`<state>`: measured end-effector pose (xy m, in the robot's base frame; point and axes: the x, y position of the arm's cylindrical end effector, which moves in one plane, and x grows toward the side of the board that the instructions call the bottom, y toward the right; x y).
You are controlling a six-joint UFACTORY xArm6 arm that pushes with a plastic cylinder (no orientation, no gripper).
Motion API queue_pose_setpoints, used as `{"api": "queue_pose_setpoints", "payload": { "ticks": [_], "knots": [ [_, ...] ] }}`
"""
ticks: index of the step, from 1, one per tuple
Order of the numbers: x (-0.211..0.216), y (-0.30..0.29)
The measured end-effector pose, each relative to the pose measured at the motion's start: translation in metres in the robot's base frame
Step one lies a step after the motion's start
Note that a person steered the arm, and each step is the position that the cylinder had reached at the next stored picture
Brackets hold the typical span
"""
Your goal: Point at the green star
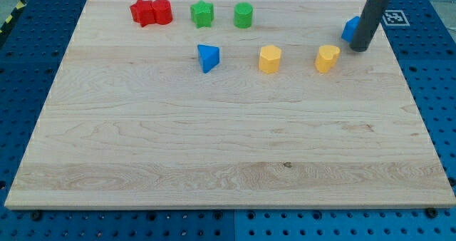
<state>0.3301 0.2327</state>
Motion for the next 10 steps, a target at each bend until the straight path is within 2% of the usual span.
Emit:
{"api": "queue_pose_setpoints", "payload": {
  "ticks": [2, 3, 4, 6, 7, 8, 9, 10],
  "knots": [
    [-0.042, -0.003],
    [-0.044, -0.003],
    [-0.044, -0.018],
    [-0.027, -0.120],
    [-0.001, -0.125],
    [-0.035, -0.125],
    [-0.094, -0.127],
    [-0.138, -0.163]
  ]
}}
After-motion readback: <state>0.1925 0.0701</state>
